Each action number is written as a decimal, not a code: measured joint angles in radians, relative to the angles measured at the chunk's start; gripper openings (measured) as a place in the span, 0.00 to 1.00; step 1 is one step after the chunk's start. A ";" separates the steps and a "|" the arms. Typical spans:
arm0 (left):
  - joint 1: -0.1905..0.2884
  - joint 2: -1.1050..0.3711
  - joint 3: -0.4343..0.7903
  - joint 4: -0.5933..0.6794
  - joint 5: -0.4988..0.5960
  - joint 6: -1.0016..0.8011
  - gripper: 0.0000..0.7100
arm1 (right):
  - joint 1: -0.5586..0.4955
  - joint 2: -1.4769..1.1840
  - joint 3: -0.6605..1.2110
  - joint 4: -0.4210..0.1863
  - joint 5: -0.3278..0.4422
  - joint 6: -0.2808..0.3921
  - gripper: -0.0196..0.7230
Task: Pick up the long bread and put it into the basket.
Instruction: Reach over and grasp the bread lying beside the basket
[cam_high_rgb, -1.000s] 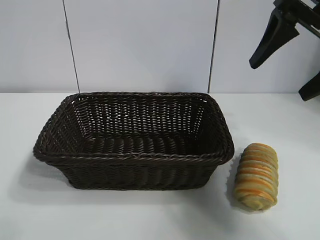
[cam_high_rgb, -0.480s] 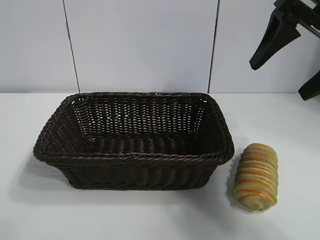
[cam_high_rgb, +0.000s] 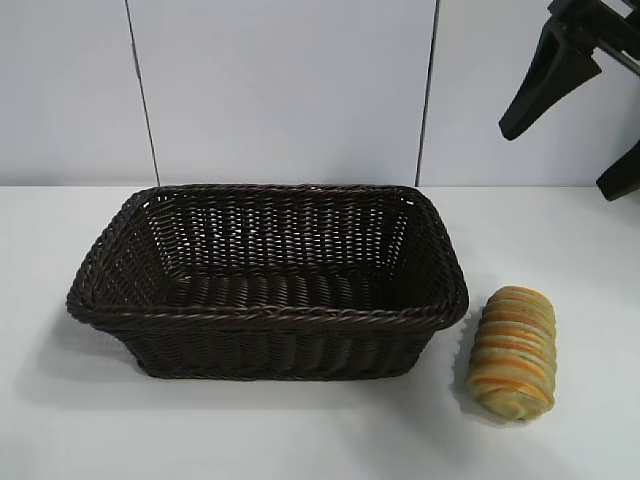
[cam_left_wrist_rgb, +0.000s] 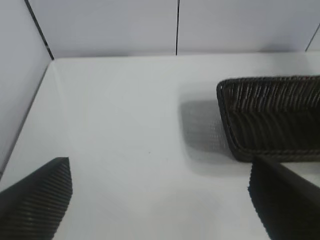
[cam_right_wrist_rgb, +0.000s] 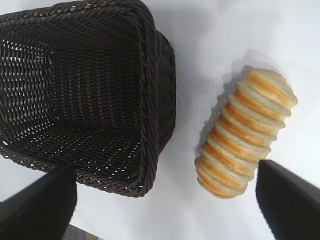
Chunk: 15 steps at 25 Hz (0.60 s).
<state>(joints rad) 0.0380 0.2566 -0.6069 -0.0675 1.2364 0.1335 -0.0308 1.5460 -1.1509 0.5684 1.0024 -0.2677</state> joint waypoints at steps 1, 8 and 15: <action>0.000 0.000 0.022 0.000 0.000 0.000 0.98 | 0.000 0.000 0.000 0.000 0.000 -0.002 0.96; 0.000 -0.017 0.083 0.000 -0.005 0.000 0.98 | 0.000 0.000 0.000 -0.007 0.001 -0.015 0.96; 0.000 -0.219 0.083 0.000 -0.005 0.003 0.98 | 0.000 0.000 0.000 -0.048 0.025 -0.015 0.96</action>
<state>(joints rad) 0.0380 0.0376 -0.5243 -0.0675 1.2315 0.1361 -0.0308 1.5460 -1.1509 0.5203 1.0272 -0.2823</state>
